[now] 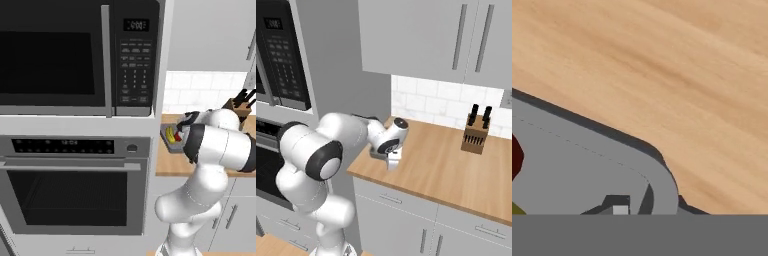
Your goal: Take the meat container that has the shrimp and place it on the second highest rack of the freezer. Then take the vegetable container that has the bell pepper and cucumber and place it on the highest rack of the freezer.
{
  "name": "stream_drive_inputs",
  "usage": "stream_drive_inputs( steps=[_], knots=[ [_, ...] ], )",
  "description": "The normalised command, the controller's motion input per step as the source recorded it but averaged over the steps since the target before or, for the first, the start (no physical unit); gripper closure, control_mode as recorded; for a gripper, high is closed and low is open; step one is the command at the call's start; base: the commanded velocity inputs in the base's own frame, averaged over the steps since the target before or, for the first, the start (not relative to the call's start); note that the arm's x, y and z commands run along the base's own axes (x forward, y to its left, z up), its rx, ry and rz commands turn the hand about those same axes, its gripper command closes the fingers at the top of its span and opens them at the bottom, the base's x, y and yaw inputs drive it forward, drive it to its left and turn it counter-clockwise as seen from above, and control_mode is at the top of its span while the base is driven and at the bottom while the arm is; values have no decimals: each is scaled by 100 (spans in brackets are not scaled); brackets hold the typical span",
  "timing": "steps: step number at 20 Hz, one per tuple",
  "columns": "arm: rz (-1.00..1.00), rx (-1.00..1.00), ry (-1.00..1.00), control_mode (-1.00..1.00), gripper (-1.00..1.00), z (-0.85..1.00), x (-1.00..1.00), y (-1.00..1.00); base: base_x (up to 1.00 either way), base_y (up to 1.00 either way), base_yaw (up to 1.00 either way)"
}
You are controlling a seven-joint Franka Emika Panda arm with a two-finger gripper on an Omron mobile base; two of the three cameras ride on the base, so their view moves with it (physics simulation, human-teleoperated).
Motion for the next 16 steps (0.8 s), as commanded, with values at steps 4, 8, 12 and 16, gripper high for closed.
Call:
stream_drive_inputs(
  steps=[4, 8, 12, 16],
  knots=[
    [-2, -7, -10, -100, 100, 71, -61, -1, 0, 0, 0],
    [-3, -1, -9, -100, 100, 81, -71, 0, 0, 0, 0],
    [-6, 0, -5, -100, 100, 92, -84, 0, 0, 0, 0],
    [-8, 1, 0, -100, 100, 94, -74, 0, 0, 0, 0]
  ],
)
